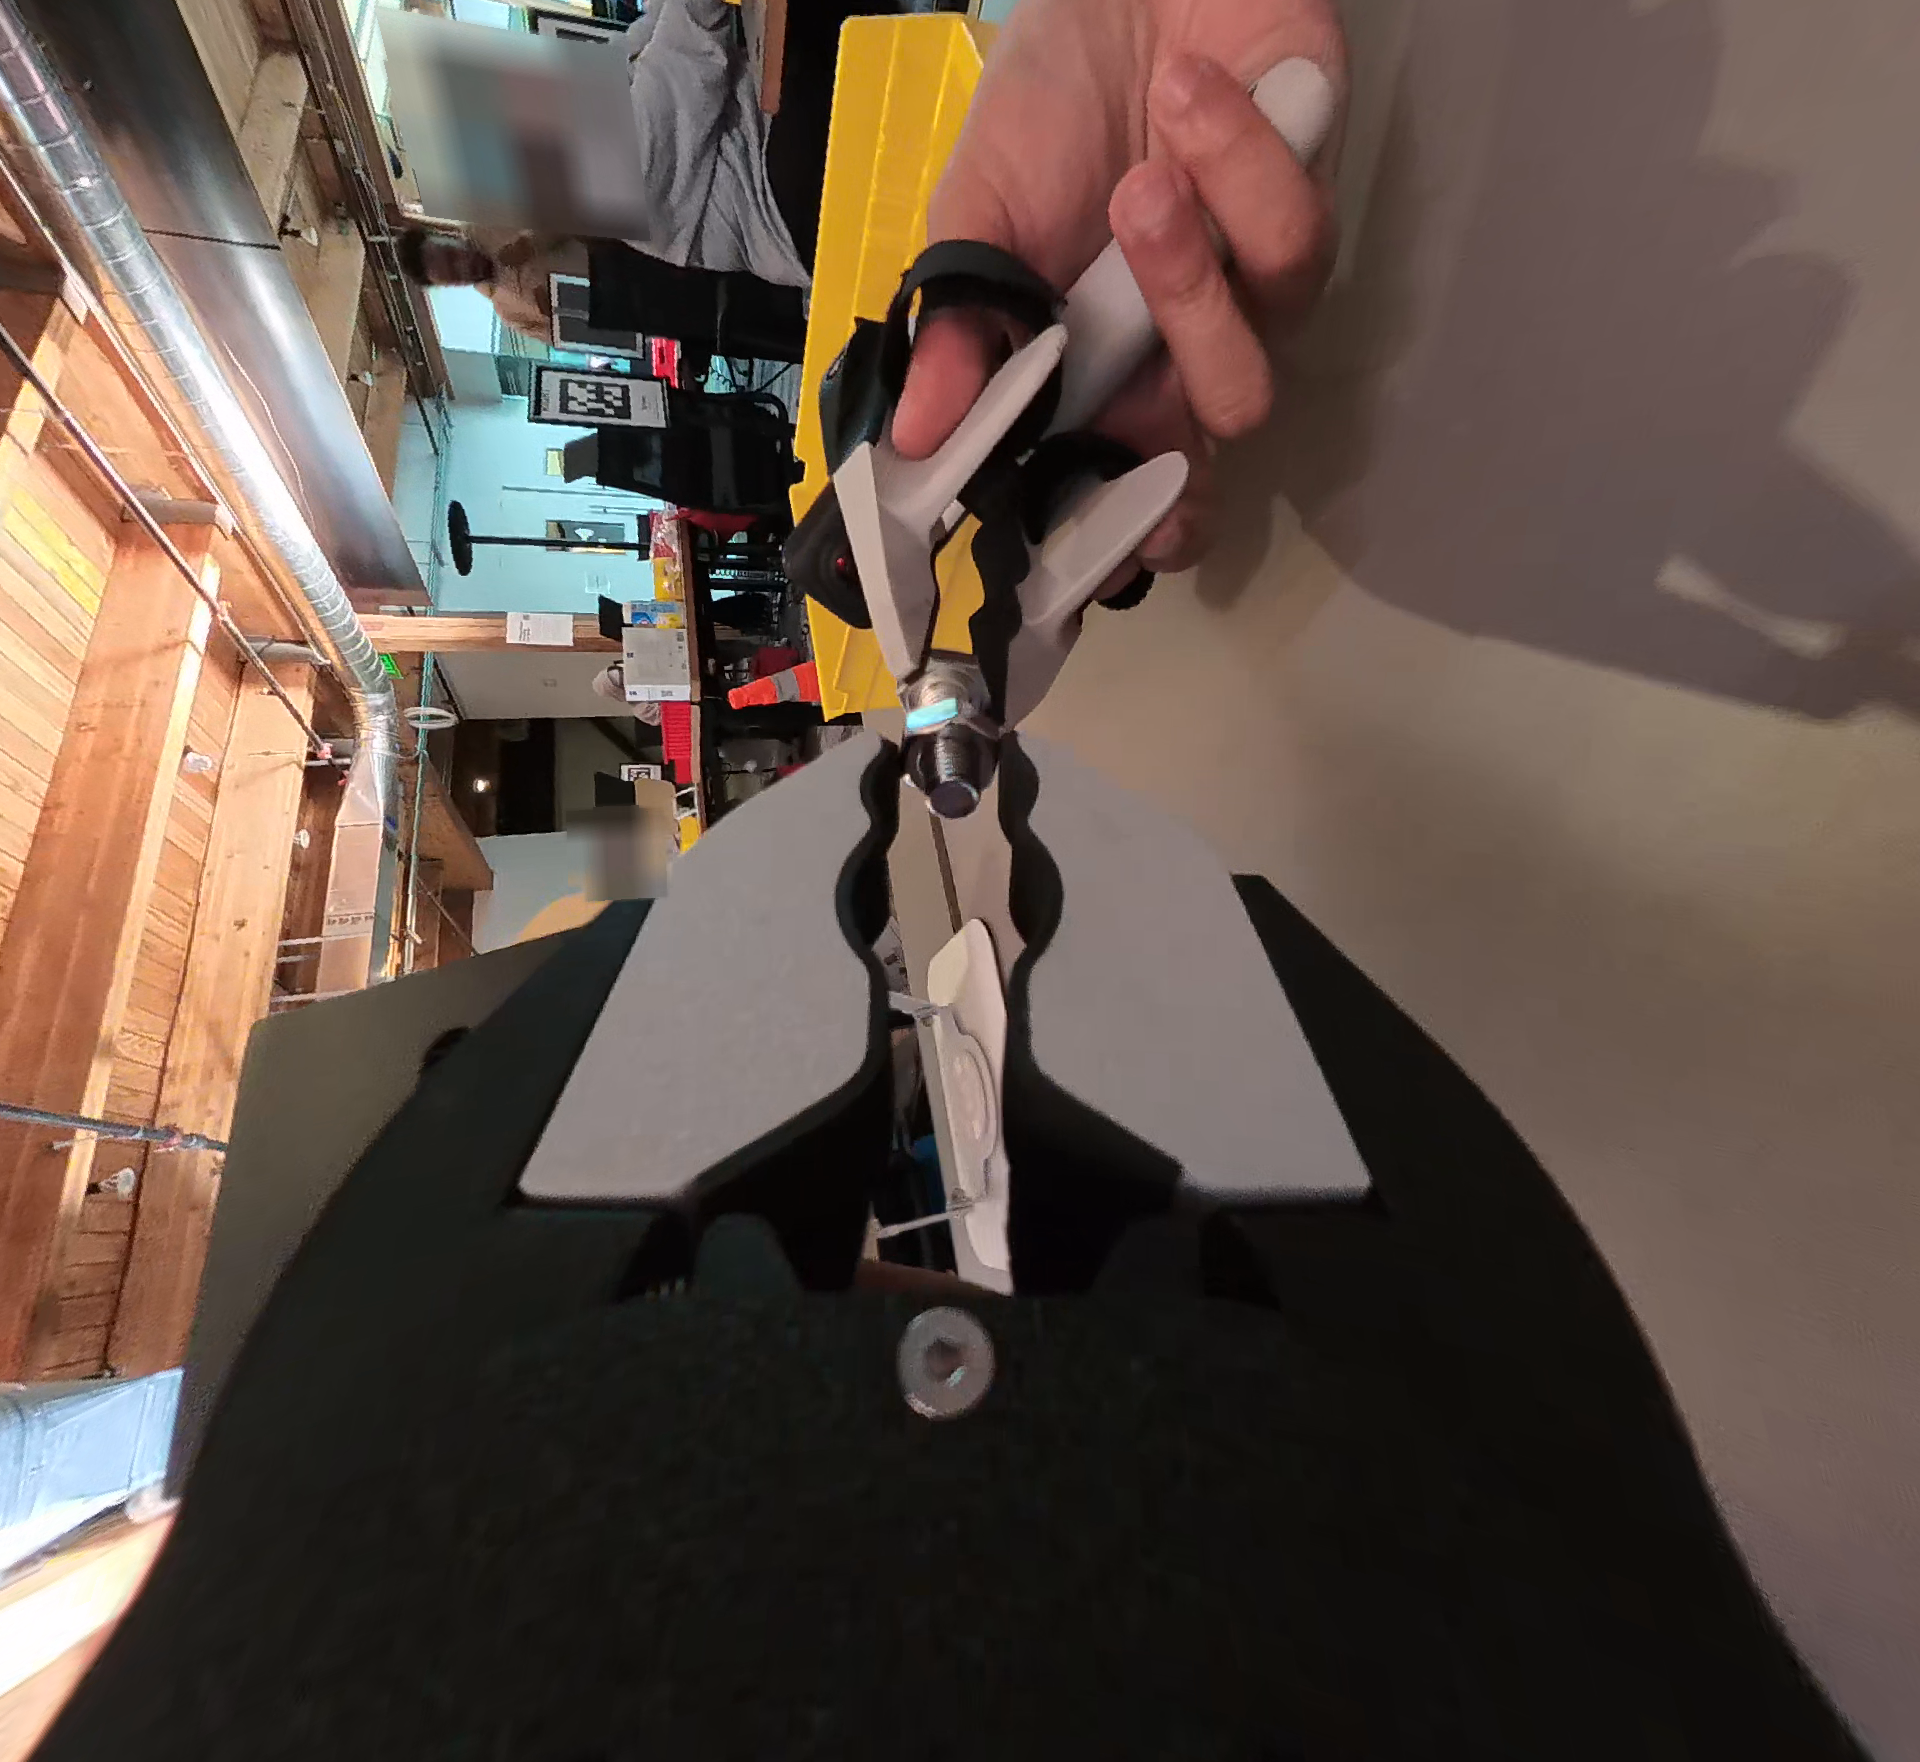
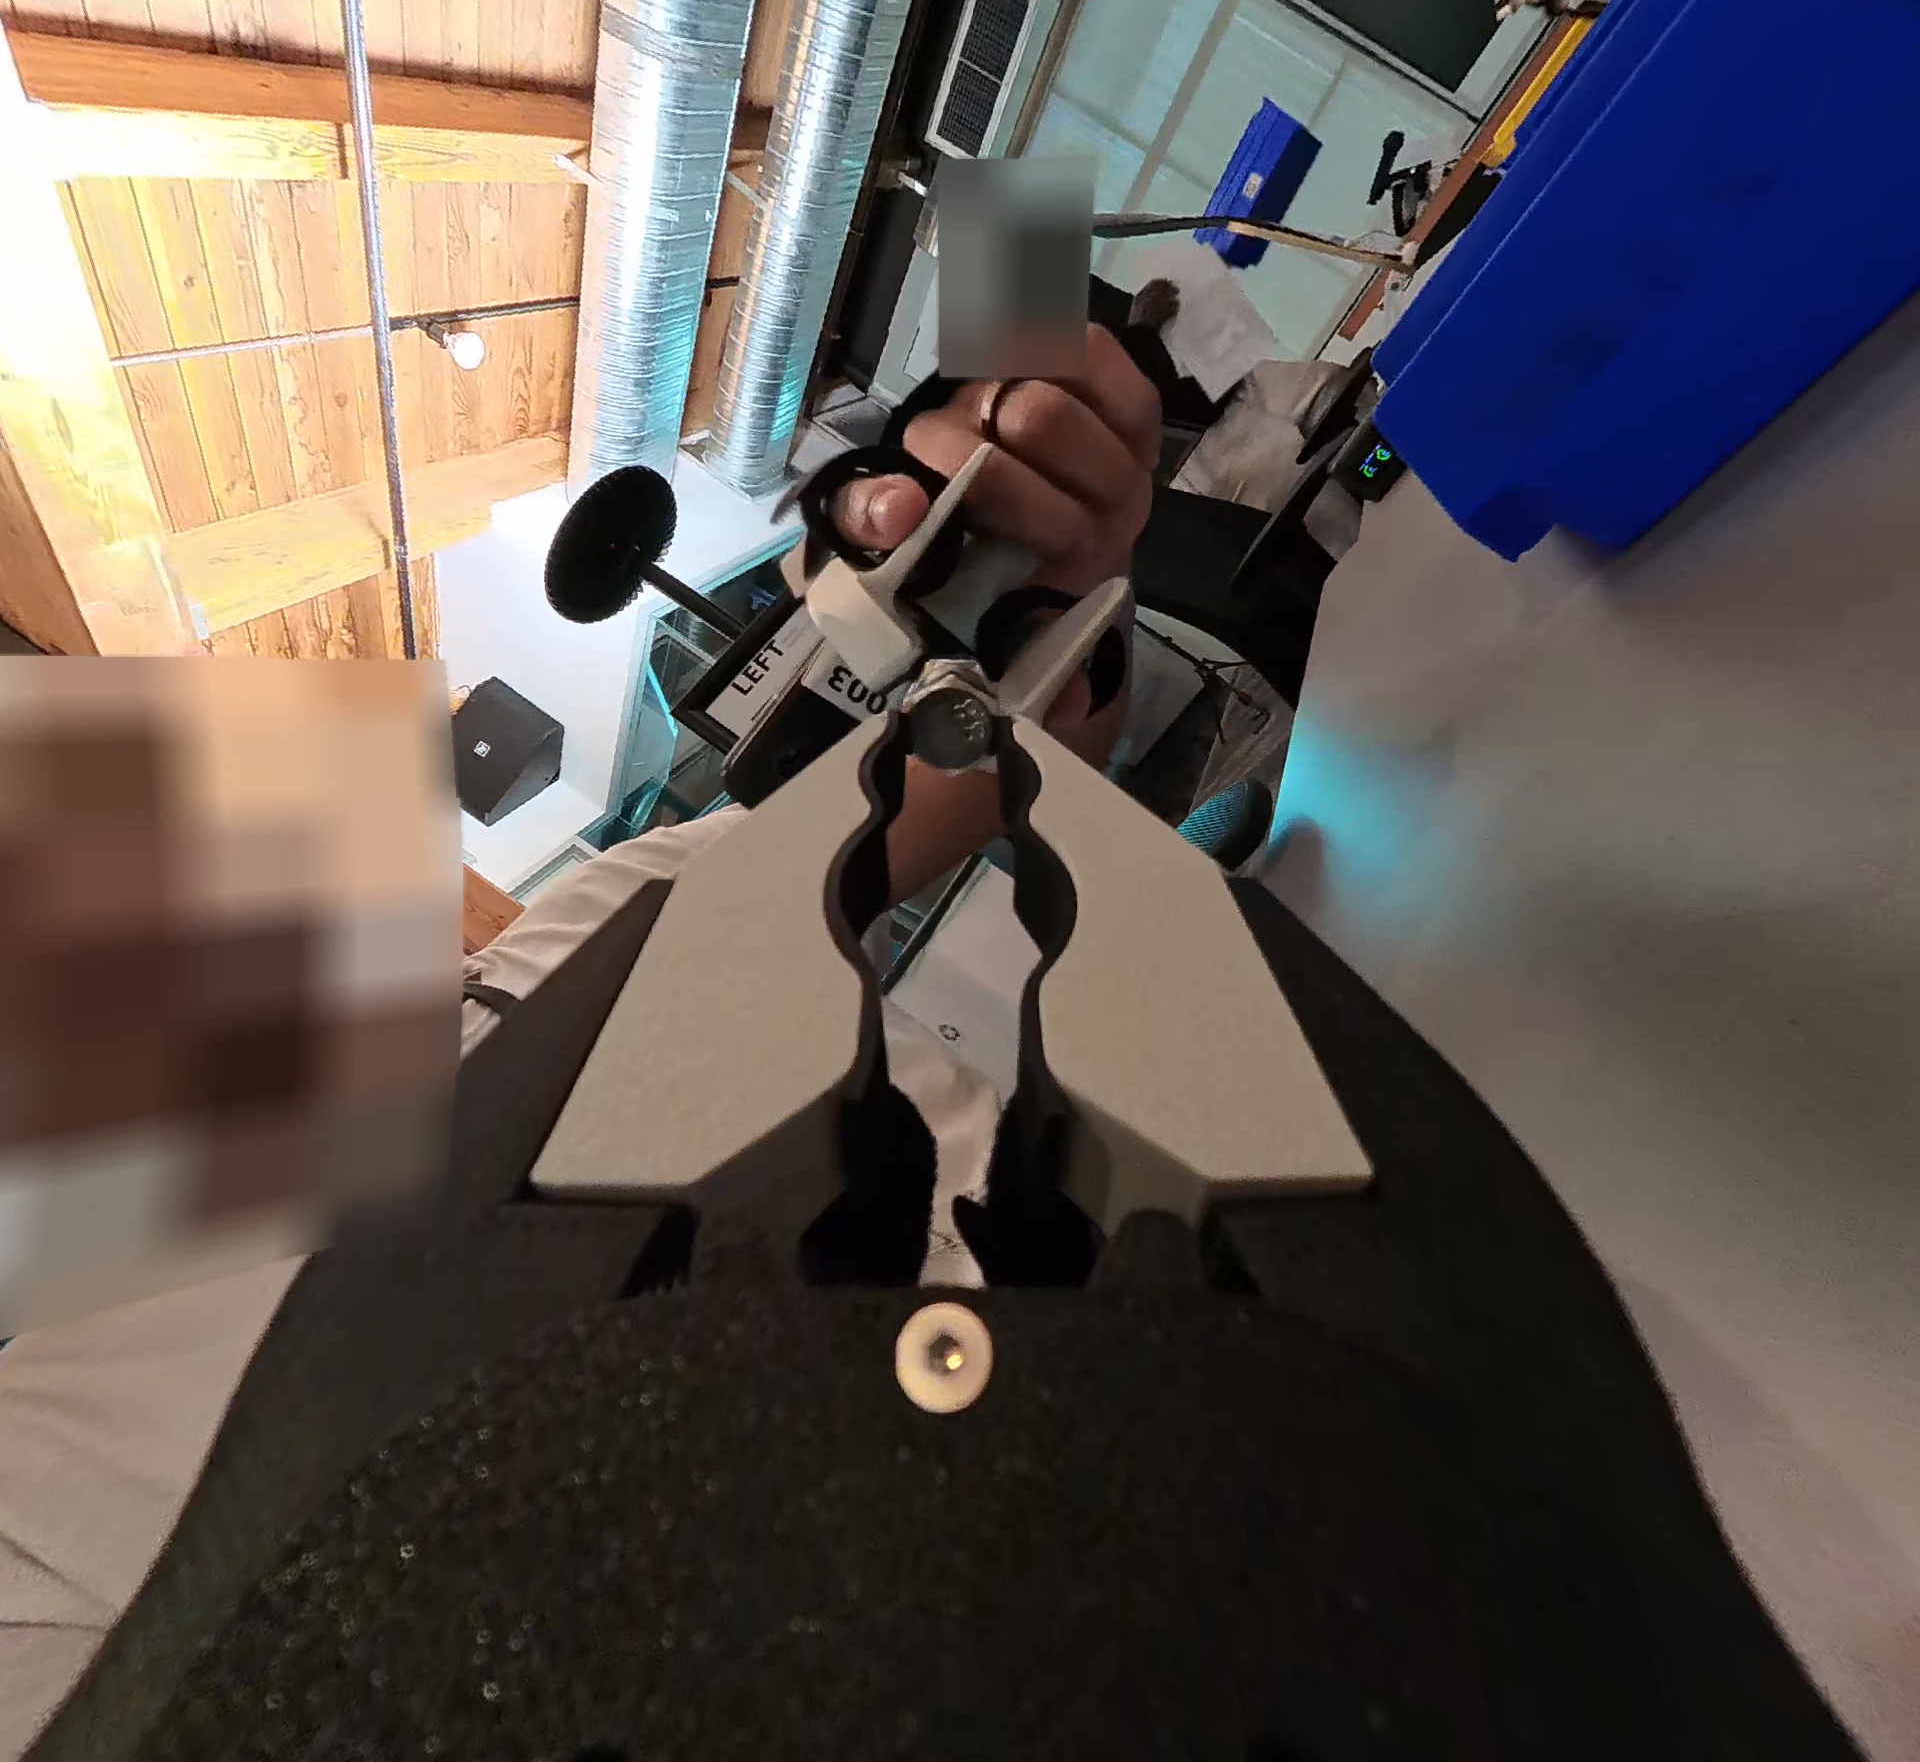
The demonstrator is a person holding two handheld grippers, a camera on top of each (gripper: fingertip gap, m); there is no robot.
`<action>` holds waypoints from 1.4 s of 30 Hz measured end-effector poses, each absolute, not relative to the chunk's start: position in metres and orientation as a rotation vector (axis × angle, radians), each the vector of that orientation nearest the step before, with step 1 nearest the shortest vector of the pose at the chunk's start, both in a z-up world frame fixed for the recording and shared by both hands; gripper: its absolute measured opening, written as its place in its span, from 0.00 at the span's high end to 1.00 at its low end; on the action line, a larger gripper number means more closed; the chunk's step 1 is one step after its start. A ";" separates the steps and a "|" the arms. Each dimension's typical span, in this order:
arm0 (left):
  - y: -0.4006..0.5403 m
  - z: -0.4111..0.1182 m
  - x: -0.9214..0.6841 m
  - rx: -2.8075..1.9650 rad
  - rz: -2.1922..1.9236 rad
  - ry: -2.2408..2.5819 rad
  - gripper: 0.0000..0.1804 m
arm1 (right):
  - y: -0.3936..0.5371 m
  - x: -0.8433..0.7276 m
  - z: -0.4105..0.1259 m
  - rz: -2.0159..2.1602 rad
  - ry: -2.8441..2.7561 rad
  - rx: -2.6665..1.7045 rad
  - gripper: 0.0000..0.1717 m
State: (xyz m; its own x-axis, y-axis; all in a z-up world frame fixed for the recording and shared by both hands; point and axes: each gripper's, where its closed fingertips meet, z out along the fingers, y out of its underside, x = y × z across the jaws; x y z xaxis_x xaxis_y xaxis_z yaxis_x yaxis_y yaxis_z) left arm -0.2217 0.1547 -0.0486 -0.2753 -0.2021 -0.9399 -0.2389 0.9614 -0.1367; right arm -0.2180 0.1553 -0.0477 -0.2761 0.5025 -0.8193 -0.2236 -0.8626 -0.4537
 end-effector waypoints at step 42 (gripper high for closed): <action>0.181 -0.059 -0.212 -0.451 0.292 1.768 0.84 | 0.179 -0.205 -0.048 1.771 -0.331 -1.491 0.91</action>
